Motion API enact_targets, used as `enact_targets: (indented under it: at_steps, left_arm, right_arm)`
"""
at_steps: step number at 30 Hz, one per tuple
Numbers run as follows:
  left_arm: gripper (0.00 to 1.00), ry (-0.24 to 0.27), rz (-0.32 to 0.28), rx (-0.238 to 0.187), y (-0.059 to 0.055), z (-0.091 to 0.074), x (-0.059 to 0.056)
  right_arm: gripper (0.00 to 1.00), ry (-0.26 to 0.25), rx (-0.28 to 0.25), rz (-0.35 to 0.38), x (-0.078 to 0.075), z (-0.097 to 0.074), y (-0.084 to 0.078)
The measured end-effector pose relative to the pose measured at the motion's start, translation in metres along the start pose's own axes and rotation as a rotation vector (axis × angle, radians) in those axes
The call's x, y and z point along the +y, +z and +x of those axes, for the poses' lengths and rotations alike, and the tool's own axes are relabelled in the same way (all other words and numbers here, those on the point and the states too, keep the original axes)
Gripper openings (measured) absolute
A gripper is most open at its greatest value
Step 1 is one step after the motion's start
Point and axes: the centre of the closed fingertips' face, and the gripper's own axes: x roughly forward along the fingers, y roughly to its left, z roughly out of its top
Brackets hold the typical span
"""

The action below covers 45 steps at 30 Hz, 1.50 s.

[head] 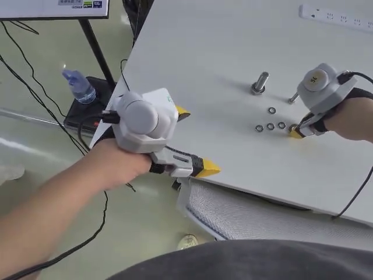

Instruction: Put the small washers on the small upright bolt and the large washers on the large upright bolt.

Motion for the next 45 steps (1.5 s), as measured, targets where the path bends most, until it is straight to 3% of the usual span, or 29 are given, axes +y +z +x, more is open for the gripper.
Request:
enact_targets:
  at_steps: [14, 25, 32, 34, 39, 44, 45]
  left_arm:
    - [0.81, 0.001, 0.017, 0.0, 0.003, 0.003, 0.006]
    - [0.8, 0.003, 0.017, -0.001, 0.001, 0.003, 0.011]
    - [0.78, 0.006, 0.028, 0.003, 0.002, 0.003, 0.015]
    - [0.77, 0.007, 0.035, 0.004, 0.002, 0.002, 0.015]
    - [0.73, 0.024, 0.06, 0.034, -0.001, 0.0, 0.018]
    - [0.73, 0.03, 0.057, 0.033, -0.001, -0.001, 0.018]
    - [0.72, 0.027, 0.058, 0.038, -0.002, -0.001, 0.018]
  right_arm:
    - [0.21, -0.005, 0.011, -0.018, -0.003, -0.001, 0.001]
    - [0.21, 0.006, 0.025, -0.009, -0.003, -0.021, -0.002]
    - [0.22, 0.026, 0.002, 0.009, -0.003, -0.039, 0.011]
    - [0.22, 0.024, 0.001, -0.003, -0.007, -0.032, 0.013]
    - [0.22, 0.025, -0.003, -0.016, -0.006, -0.046, 0.022]
    - [0.22, 0.028, -0.016, -0.029, -0.005, -0.056, 0.036]
    - [0.22, 0.028, -0.02, -0.034, -0.01, -0.052, 0.036]
